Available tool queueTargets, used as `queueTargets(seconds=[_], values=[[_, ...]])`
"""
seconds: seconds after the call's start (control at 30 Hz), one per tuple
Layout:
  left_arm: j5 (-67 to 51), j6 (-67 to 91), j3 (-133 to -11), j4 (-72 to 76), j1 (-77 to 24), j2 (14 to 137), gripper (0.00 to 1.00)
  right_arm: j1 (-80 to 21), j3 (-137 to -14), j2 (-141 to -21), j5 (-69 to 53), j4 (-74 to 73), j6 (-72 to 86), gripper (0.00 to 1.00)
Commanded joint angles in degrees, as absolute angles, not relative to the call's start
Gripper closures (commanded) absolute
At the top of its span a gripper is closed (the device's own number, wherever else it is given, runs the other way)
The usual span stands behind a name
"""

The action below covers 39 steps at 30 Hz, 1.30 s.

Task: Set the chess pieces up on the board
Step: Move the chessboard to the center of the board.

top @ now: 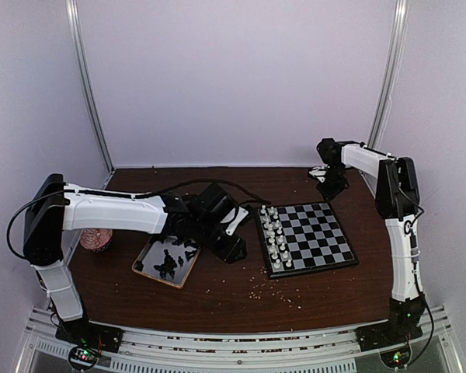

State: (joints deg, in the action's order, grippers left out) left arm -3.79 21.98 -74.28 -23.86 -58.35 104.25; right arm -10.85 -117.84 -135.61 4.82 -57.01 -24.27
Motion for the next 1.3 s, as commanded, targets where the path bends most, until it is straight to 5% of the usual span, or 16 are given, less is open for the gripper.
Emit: queueTargets(seconds=[0.0, 0.47, 0.93, 1.1, 1.27], values=[[-3.2, 21.4, -72.9, -21.5, -58.9, 102.3, 0.54, -13.6, -118.0, -136.8, 12.3, -55.3, -26.0, 0.71], [-3.5, 21.2, -71.7, -20.6, -59.2, 101.8, 0.53, -15.0, -119.2, -137.3, 14.8, -53.8, -34.2, 0.76], [-3.7, 20.4, -70.9, -20.9, -59.6, 101.6, 0.53, -16.8, -102.2, -130.1, 13.4, -55.4, -42.7, 0.84], [-3.5, 20.4, -70.4, -20.5, -59.8, 101.6, 0.53, -16.3, -104.8, -129.2, 12.6, -54.4, -39.2, 0.84], [-3.5, 20.6, -69.5, -20.5, -60.2, 101.3, 0.53, -14.7, -112.8, -129.8, 6.9, -53.7, -33.2, 0.71]])
